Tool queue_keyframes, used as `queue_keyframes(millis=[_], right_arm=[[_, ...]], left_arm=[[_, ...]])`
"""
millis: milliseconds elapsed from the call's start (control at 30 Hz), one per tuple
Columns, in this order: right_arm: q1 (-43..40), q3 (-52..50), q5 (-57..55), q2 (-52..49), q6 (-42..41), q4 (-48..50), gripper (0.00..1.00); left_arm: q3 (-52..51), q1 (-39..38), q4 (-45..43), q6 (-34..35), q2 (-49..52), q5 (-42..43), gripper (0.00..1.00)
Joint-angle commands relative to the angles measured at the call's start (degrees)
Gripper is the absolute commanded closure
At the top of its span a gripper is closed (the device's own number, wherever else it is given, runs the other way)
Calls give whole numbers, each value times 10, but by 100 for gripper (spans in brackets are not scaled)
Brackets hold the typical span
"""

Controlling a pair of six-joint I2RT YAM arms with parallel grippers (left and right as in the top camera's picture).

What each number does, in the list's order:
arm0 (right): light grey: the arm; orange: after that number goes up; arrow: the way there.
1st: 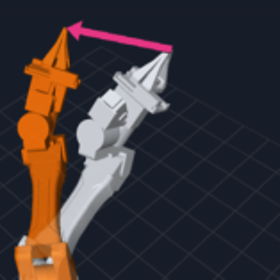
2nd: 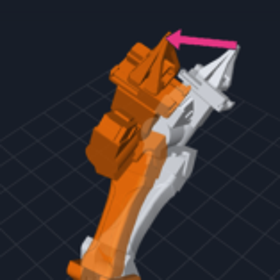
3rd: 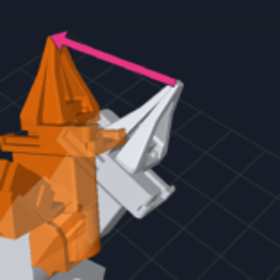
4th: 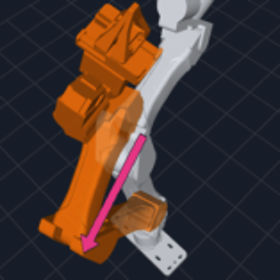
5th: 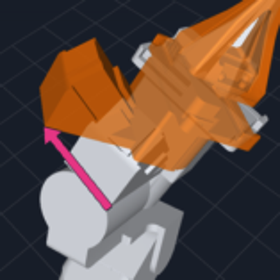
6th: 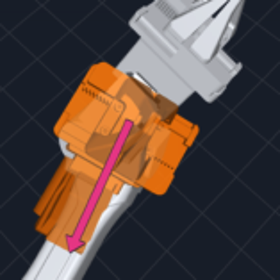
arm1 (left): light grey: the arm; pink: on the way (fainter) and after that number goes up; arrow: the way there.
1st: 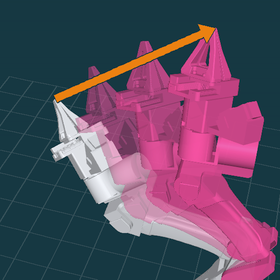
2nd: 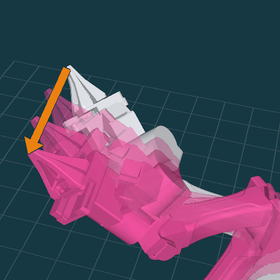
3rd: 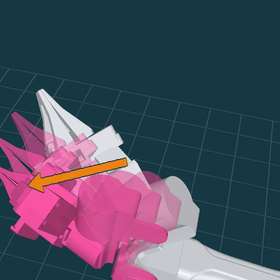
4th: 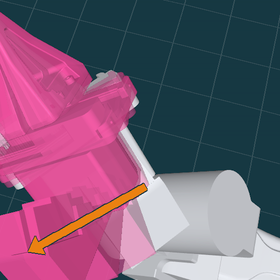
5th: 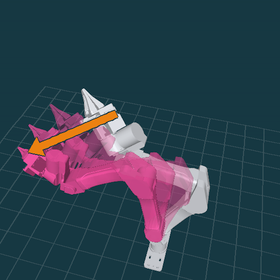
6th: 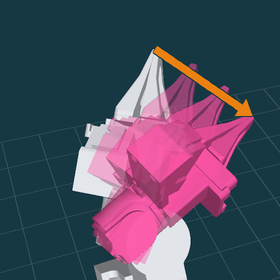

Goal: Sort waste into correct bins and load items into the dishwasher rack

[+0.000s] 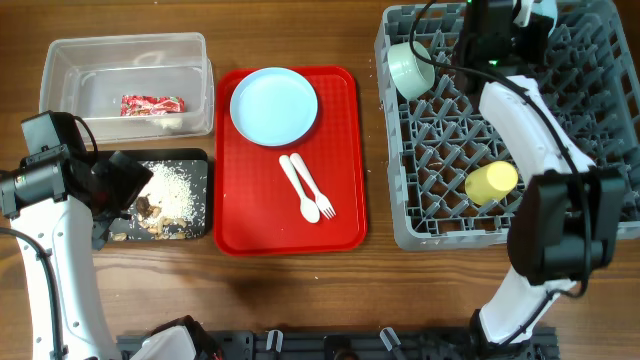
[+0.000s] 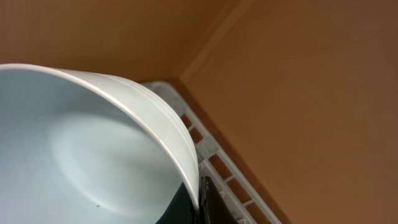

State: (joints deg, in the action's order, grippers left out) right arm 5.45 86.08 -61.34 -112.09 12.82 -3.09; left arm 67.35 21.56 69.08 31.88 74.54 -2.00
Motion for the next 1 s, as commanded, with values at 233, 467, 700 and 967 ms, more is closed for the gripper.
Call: queue_keyframes(millis=[233, 467, 700, 967], right_arm=[[28, 4, 64, -73, -31, -74, 96], [56, 4, 228, -68, -209, -264, 96], [56, 4, 463, 103, -280, -391, 67], [52, -5, 583, 196, -342, -670, 96]], left_arm=[[0, 3, 0, 3, -5, 3, 0], [0, 3, 0, 3, -5, 3, 0], [0, 3, 0, 3, -5, 3, 0], [0, 3, -5, 3, -5, 3, 0]])
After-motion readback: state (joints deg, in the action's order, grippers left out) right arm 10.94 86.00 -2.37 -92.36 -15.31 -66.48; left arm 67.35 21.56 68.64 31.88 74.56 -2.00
